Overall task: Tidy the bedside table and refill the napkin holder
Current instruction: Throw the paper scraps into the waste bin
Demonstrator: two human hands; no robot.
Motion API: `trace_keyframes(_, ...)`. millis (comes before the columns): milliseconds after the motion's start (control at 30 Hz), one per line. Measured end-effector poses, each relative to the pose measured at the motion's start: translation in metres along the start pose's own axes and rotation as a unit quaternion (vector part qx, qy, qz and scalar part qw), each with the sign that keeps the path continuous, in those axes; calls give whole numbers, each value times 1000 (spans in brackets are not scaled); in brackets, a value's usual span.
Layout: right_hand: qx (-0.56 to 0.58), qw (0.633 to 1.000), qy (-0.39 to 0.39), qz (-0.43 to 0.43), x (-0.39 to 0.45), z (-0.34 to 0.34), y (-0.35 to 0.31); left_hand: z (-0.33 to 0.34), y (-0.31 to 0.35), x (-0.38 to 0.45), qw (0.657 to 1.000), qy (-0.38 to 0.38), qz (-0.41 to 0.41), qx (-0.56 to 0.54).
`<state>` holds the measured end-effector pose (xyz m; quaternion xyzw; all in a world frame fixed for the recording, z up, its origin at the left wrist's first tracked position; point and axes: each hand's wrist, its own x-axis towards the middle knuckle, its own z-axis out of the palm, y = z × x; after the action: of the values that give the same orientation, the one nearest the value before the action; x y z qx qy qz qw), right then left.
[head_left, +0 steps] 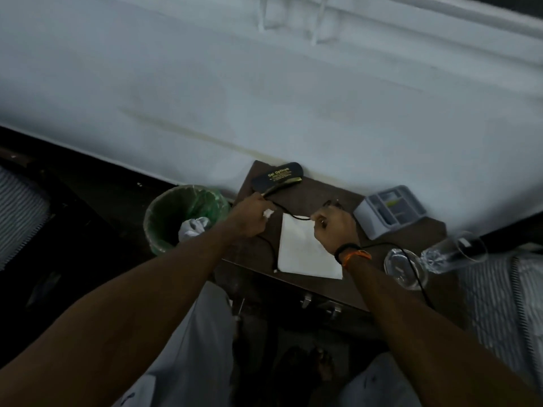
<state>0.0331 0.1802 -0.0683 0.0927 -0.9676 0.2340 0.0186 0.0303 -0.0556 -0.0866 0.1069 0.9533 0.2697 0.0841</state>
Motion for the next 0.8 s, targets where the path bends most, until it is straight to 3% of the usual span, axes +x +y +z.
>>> trace_keyframes(300,-35,994,-102,1,-37,4,40,20,3,13,995,-41,1,89)
trace_keyframes(400,-42,991,-127,-2,-41,9,39,22,8,15,994,-21,-7,106)
trace_keyframes(633,-125,981,-150,-18,-47,15,20,24,20,17,991,-2,-64,116)
trace_keyframes(800,-33,992,-107,53,-45,-3,21,17,39,14,995,62,-52,55)
